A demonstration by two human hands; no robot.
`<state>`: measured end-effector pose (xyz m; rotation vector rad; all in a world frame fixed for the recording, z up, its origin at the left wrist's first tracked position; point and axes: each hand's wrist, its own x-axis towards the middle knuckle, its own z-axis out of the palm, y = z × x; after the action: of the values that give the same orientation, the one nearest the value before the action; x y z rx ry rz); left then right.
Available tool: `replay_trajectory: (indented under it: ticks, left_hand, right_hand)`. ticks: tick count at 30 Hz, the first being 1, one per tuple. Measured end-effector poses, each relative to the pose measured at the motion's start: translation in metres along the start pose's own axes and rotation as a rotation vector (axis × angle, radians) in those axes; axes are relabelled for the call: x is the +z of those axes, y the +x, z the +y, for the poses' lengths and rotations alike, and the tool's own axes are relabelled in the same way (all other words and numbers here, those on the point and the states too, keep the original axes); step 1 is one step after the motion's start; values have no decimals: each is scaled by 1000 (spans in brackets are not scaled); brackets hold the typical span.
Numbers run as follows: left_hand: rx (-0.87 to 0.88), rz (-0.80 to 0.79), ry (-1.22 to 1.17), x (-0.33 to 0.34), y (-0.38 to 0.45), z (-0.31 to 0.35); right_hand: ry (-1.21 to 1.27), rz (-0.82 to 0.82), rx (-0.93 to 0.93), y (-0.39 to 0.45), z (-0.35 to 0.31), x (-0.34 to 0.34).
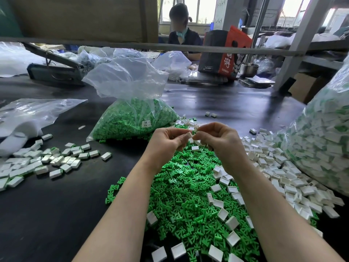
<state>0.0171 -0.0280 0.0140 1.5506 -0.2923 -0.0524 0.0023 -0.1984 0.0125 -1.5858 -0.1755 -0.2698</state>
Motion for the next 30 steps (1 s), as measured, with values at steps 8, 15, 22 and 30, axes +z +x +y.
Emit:
replay_trajectory:
  ticks: [8, 15, 22, 30]
  left_hand:
    - [5, -5, 40, 0, -2, 3]
    - [82, -10, 234, -2, -1, 4]
    - [104, -45, 329, -1, -1, 4]
    - [-51, -227, 288, -8, -3, -1]
  right_hand:
    - [-77, -8, -32, -2, -3, 3]
    - [-174, -87, 26, -2, -4, 1]
    - [-469, -244, 65, -3, 0, 2]
    - [-192, -316, 86, -4, -5, 3]
